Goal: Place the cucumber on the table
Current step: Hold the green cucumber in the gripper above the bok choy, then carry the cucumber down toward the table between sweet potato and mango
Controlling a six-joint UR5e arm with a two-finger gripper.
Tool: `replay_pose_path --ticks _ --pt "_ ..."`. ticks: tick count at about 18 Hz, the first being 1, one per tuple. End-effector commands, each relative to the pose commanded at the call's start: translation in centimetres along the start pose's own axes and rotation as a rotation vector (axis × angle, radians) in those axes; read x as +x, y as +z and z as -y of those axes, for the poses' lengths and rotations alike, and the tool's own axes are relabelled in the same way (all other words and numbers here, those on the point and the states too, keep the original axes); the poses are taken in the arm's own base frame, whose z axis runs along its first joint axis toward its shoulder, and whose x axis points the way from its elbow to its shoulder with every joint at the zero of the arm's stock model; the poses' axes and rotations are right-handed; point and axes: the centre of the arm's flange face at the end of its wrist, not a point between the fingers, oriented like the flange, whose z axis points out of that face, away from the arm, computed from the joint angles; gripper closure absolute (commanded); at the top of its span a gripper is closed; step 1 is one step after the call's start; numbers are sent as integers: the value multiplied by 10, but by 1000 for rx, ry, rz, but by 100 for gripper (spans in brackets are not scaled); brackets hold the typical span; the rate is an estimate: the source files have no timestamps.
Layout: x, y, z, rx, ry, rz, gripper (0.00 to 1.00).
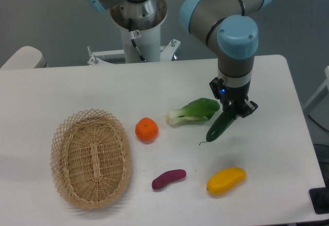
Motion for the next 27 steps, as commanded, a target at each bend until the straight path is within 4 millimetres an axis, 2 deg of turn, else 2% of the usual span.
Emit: replay_pose_path --ticks 3,6,10,12,15,17,22,26,27 --pt "5 16 13 10 -59 -7 60" --pt "19 22 54 21 -161 0 60" --pt "53 50 104 7 -323 -51 59" --pt "56 56 125 35 -362 -32 59" --pt "46 64 138 74 -407 -34 59" --pt "32 60 142 94 -411 -23 59" --pt "2 68 150 140 -416 28 59" --pt "-13 96 145 137 -405 45 59" --pt "-16 97 144 135 -390 49 59"
